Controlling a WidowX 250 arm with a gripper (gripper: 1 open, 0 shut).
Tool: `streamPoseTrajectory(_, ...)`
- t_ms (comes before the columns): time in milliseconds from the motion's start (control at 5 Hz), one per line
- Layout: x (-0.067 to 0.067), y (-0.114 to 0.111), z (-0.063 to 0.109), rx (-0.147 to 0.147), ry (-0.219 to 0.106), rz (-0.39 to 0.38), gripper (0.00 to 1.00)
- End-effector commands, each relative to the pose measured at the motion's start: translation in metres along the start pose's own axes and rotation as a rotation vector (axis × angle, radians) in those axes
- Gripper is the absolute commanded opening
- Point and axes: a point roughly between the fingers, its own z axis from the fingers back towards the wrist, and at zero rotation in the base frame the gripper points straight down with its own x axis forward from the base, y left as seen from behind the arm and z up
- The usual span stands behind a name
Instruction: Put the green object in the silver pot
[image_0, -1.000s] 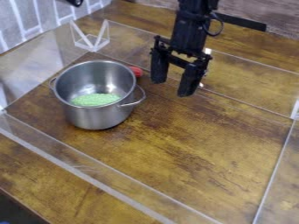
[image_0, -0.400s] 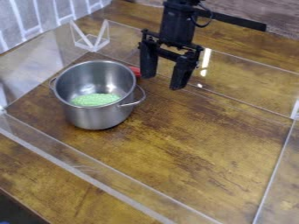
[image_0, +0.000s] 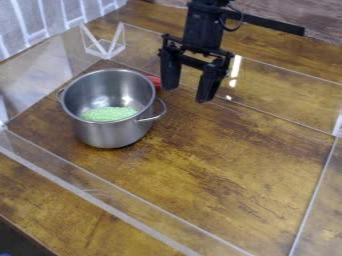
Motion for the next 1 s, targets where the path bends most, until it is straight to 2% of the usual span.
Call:
streamPoseTrajectory(0,0.0,-0.003,0.033,0.004,-0.076,0.007,1.0)
streamPoseTrajectory(200,0.0,-0.006,0.031,-0.004,-0.056,0.013,1.0)
streamPoseTrajectory(600,0.005,-0.006,0.004,-0.002,-0.006,-0.041,1.0)
streamPoseTrajectory(800,0.008,-0.011,-0.004,-0.017,0.004,-0.004,1.0)
